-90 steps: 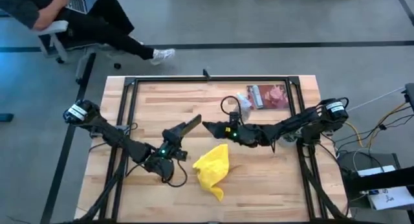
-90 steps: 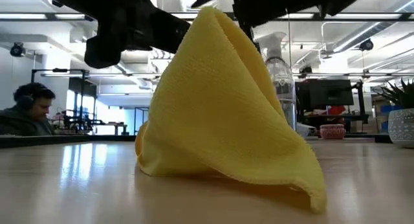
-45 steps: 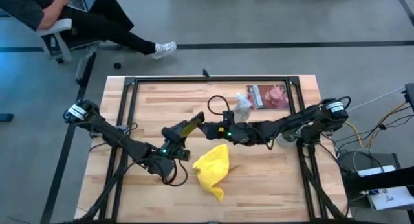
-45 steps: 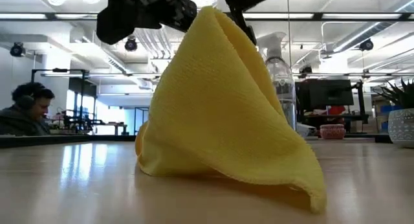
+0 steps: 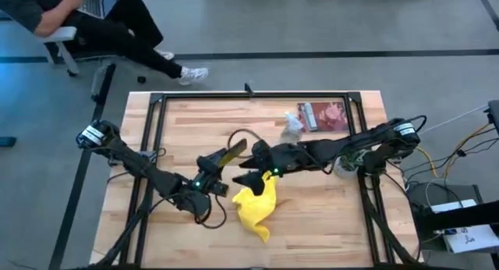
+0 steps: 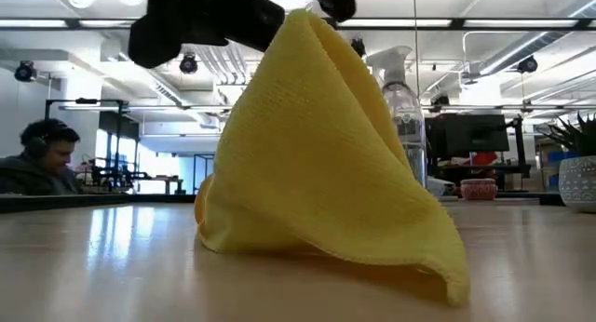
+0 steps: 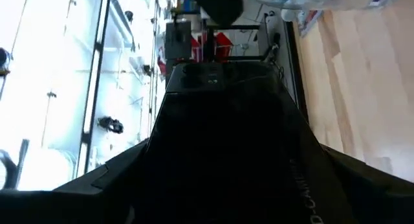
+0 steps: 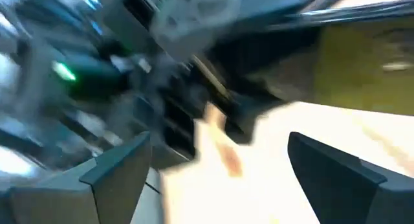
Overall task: Apply microfiber cloth
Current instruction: Wipe the black cellphone with the yellow microfiber cloth
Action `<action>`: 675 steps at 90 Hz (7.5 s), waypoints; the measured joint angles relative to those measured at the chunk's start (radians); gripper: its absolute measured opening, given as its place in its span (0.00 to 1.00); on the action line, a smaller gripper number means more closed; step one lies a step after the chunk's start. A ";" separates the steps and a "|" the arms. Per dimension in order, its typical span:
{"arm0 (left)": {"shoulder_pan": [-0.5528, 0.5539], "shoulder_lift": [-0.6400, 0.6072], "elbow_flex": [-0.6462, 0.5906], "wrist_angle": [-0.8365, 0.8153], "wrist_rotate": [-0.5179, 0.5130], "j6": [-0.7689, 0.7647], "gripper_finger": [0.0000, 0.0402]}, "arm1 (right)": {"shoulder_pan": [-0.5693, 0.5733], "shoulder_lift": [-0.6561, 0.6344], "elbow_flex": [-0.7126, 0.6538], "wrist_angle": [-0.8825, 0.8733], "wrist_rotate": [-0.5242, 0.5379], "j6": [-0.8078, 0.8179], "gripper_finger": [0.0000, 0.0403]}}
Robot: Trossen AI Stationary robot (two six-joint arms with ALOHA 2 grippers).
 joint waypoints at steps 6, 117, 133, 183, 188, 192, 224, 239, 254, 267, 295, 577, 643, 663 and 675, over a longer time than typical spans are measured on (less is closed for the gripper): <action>-0.030 0.000 0.000 0.000 0.000 -0.002 0.79 | 0.024 0.000 0.021 -0.075 0.008 -0.106 0.84; -0.140 0.344 0.001 -0.075 0.046 0.055 0.79 | 0.272 0.148 -0.390 0.399 0.668 -0.645 0.84; -0.140 0.344 0.001 -0.074 0.070 0.084 0.79 | 0.269 0.147 -0.334 0.365 0.665 -0.861 0.84; -0.142 0.343 0.087 -0.072 0.101 0.097 0.79 | 0.160 0.147 -0.226 0.128 0.283 -0.921 0.47; -0.142 0.343 0.087 -0.071 0.110 0.097 0.79 | 0.160 0.146 -0.215 0.121 0.271 -0.922 0.40; -0.143 0.343 0.087 -0.071 0.117 0.097 0.79 | 0.160 0.146 -0.208 0.108 0.269 -0.928 0.35; -0.141 0.343 0.098 -0.049 0.133 0.046 0.84 | 0.155 0.143 -0.195 0.049 0.263 -0.927 0.06; -0.138 0.342 0.098 -0.042 0.105 -0.153 0.86 | 0.161 0.137 -0.171 -0.035 0.320 -0.975 0.03; -0.147 0.330 0.098 -0.044 0.097 -0.370 0.86 | 0.167 0.127 -0.129 -0.141 0.354 -1.001 0.03; -0.161 0.321 0.103 -0.033 0.100 -0.556 0.86 | 0.172 0.117 -0.108 -0.213 0.443 -1.041 0.03; -0.198 0.299 0.101 -0.142 0.105 -1.037 0.86 | 0.239 0.090 -0.070 -0.353 0.672 -1.072 0.03; 0.187 0.388 0.074 0.328 1.045 -1.215 0.02 | 0.349 0.100 -0.400 -0.055 0.802 -1.455 0.03; 0.116 0.296 0.030 0.201 0.953 -1.135 0.02 | 0.344 0.097 -0.369 -0.003 0.764 -1.547 0.03; 0.198 0.296 0.031 0.268 0.945 -1.057 0.02 | 0.344 0.097 -0.339 0.001 0.742 -1.570 0.03; 0.233 0.296 0.031 0.280 0.948 -1.023 0.02 | 0.343 0.097 -0.326 -0.005 0.743 -1.590 0.03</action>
